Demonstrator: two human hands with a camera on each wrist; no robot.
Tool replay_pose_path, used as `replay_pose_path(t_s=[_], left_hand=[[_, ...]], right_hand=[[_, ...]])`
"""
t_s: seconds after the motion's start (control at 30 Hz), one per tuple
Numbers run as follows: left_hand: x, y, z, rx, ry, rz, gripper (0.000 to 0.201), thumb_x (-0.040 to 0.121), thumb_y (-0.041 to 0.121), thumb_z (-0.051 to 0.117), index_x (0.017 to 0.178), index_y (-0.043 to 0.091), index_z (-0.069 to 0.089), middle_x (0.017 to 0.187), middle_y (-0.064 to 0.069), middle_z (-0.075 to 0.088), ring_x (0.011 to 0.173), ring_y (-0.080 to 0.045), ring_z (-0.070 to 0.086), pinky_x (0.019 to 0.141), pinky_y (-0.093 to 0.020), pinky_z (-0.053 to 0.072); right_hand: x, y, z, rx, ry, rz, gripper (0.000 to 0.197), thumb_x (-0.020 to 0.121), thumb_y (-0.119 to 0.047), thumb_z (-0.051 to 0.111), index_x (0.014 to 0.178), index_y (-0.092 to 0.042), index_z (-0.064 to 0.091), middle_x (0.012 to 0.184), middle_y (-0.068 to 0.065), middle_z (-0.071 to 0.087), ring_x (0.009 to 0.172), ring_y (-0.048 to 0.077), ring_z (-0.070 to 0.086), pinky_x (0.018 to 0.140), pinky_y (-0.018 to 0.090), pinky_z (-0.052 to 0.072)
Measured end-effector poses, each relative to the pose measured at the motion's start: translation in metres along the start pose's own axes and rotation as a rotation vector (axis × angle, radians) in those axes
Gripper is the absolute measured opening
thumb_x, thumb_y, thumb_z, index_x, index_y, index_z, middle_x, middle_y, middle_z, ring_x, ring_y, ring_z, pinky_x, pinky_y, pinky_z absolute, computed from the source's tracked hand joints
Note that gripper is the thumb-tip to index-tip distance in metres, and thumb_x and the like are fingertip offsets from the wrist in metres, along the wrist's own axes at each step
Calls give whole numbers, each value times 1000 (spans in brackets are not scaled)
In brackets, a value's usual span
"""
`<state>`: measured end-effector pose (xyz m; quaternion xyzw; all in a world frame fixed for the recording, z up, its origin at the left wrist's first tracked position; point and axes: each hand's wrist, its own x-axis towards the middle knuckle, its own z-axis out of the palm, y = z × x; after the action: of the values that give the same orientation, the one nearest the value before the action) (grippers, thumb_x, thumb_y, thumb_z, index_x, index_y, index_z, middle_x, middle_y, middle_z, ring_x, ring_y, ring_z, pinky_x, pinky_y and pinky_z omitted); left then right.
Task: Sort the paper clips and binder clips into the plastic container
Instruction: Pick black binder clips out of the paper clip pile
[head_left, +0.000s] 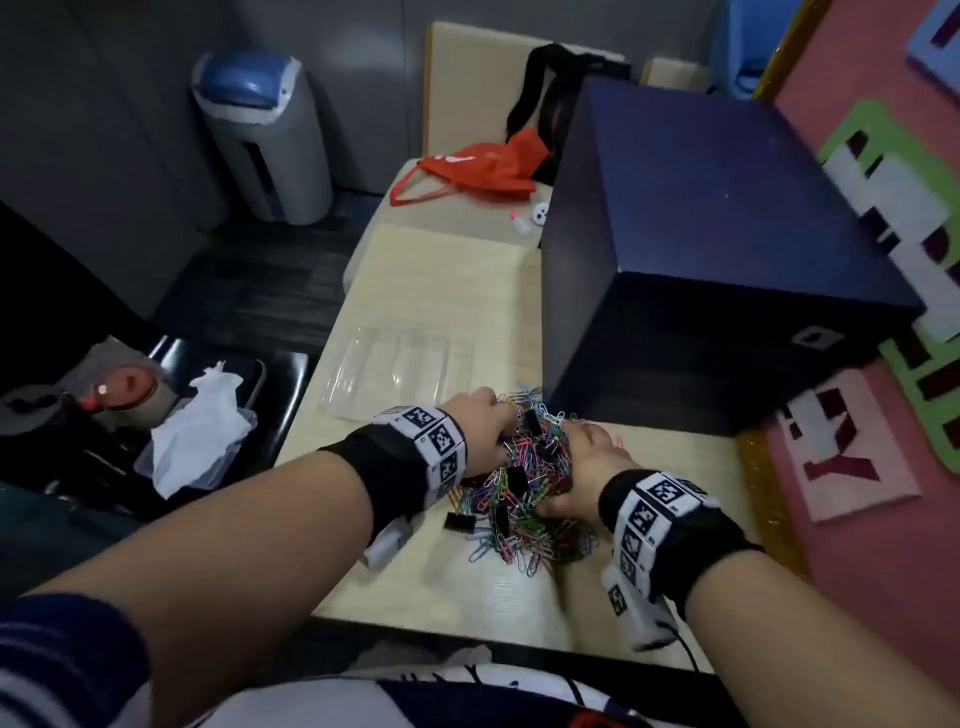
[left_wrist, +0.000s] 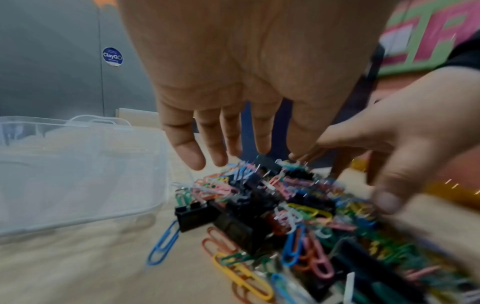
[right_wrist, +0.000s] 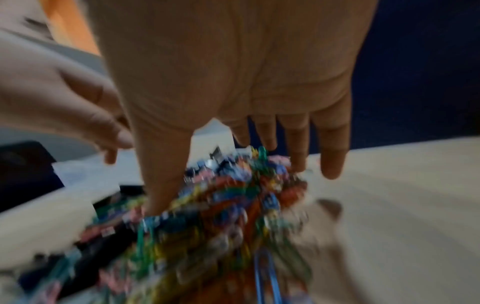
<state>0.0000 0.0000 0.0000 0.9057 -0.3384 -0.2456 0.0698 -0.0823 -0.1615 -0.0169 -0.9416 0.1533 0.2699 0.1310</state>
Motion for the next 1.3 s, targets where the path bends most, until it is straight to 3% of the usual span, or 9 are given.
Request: replay_pose_path(t_s=[0.13, 0.3, 0.4, 0.53, 0.67, 0.9, 1.1, 1.23, 1.3], left_hand=[[12, 0, 8, 80, -27, -11, 60, 91, 34, 54, 146, 26, 32, 144, -5, 39, 121, -29, 50, 97, -41, 47], [20, -5, 15, 136, -133, 5, 46, 90, 34, 55, 134, 21, 49, 131, -7, 47, 115, -28, 52, 96, -41, 47], [19, -11, 6, 166, -26, -9, 39, 89, 34, 55, 126, 24, 53, 124, -4, 48, 110, -27, 52, 86, -41, 48], [17, -26, -4, 171, 246, -230, 39, 86, 29, 59, 122, 22, 47, 120, -6, 45, 109, -27, 45, 87, -42, 43], [15, -42, -2, 147, 234, -412, 38, 89, 35, 57, 120, 17, 43, 112, -4, 54, 103, -25, 53, 83, -40, 41], [13, -40, 0, 164, 183, -256, 31, 84, 4, 47, 114, 14, 46, 107, -4, 59, 101, -27, 52, 86, -41, 38], [6, -11, 1, 147, 352, -81, 37, 84, 24, 54, 120, 19, 49, 113, -4, 50, 104, -26, 47, 86, -42, 39], [-1, 37, 20, 253, 186, 273, 37, 86, 26, 53, 122, 17, 52, 117, -6, 50, 110, -27, 46, 86, -43, 40], [0, 57, 35, 305, 82, 358, 57, 82, 40, 63, 131, 17, 45, 128, -7, 47, 116, -27, 44, 91, -45, 40]], right_hand=[[-1, -5, 14, -1, -20, 77, 117, 68, -60, 74, 152, -28, -2, 159, 1, 1, 145, 35, 9, 116, 45, 19], [3, -12, 24, 135, 120, 109, 80, 78, -41, 72, 141, -22, 26, 145, 10, 26, 132, 34, 31, 107, 41, 34], [4, -13, 23, 166, 157, 120, 56, 84, -27, 67, 131, -24, 36, 136, 8, 34, 122, 32, 43, 100, 38, 39], [7, -10, 16, 225, 178, 159, 41, 86, -5, 55, 121, -23, 44, 127, 6, 43, 110, 27, 50, 94, 32, 42], [7, -4, 11, 288, 241, 200, 36, 87, -1, 51, 117, -22, 50, 122, 5, 47, 98, 23, 52, 85, 26, 41], [6, 14, 10, 377, 409, 281, 30, 87, -3, 51, 107, -24, 58, 114, 5, 51, 80, 19, 47, 73, 23, 37], [4, 35, 9, 359, 389, 336, 29, 88, -3, 51, 107, -24, 58, 113, 6, 50, 80, 20, 47, 72, 24, 37], [0, 46, 12, 319, 306, 330, 35, 87, 2, 46, 108, -24, 57, 115, 7, 49, 82, 21, 49, 73, 23, 38], [-3, 51, 11, 314, 290, 317, 32, 88, -1, 47, 109, -23, 57, 116, 7, 50, 85, 21, 50, 76, 21, 36]])
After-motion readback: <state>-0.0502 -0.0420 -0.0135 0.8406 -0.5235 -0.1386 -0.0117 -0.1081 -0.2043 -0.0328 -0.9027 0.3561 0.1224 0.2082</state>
